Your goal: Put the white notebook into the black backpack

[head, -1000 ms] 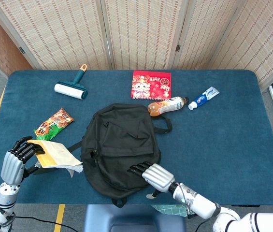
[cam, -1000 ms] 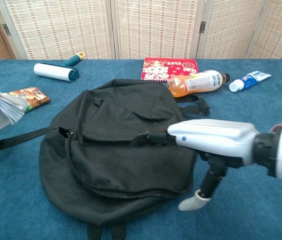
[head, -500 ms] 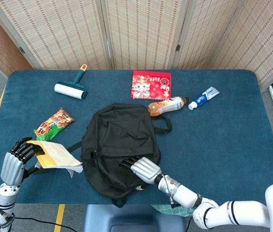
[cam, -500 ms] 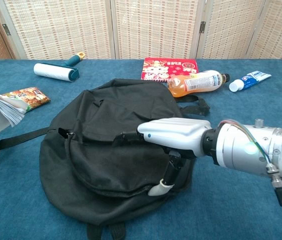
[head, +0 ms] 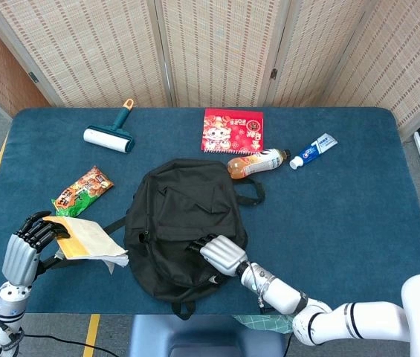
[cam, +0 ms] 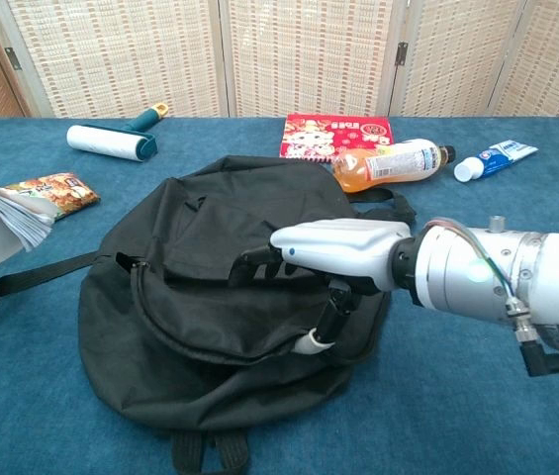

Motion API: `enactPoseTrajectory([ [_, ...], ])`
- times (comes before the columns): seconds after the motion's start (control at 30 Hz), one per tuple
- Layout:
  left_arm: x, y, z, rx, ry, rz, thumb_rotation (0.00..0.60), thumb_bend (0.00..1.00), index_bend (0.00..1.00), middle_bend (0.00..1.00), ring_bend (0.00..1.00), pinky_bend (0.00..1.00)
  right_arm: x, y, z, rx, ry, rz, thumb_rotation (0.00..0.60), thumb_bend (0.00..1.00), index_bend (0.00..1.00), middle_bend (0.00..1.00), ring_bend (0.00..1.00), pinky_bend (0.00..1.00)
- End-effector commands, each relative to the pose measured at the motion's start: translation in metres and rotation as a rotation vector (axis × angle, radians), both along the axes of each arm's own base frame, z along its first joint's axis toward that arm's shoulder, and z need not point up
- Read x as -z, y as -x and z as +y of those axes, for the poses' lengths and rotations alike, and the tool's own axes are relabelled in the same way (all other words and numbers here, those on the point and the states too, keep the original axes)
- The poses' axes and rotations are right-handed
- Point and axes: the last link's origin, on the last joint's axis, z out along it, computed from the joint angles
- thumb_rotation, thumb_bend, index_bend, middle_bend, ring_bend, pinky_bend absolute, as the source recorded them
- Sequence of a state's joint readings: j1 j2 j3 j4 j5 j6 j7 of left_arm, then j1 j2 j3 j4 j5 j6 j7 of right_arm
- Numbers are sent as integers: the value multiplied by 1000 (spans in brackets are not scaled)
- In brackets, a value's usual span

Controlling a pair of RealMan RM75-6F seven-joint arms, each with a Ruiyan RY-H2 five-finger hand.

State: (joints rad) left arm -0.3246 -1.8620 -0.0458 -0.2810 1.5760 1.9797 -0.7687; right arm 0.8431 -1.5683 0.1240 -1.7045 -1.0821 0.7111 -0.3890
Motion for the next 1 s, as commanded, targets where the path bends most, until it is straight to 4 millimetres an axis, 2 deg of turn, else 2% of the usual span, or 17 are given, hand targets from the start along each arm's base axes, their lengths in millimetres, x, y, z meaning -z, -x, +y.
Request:
enactPoseTrajectory([
  [0.03,0,0,0,0,1,1,600,535,659,559,506,321,-4,2,0,1,1,7,600,378,217,203,196,194],
  [0.2,1,-1,1,-1,2,0,600,536,658,558,505,321,-7,8,-2,7,3,32,600,376,216,204,195,194],
  [0.37,1,-2,0,9,0,1,600,535,658,558,505,321,-6,7,-5,10,23,26,600,491,230,216,205,209],
  [0.47,0,-2,1,8,-2,-2,600,534,658,558,504,321,-6,4,-6,5,47,14,600,617,319,252,232,238],
  [0.53,0,-2,1,7,-4,-8,600,535,658,559,504,321,-4,2,-8,1,66,6,600,710,416,287,265,272],
  [0.63,0,-2,2,8,-1,-9,600,535,658,558,505,321,1,-3,-8,12,84,-19,600,784,508,341,308,298],
  [0.83,0,-2,0,13,2,-13,600,536,658,559,504,321,6,-10,-10,26,93,-38,600,838,659,417,366,314],
  [1.0,1,-4,-1,22,5,-18,600,535,658,559,504,321,7,-13,-15,47,109,-47,600,863,713,440,383,316],
])
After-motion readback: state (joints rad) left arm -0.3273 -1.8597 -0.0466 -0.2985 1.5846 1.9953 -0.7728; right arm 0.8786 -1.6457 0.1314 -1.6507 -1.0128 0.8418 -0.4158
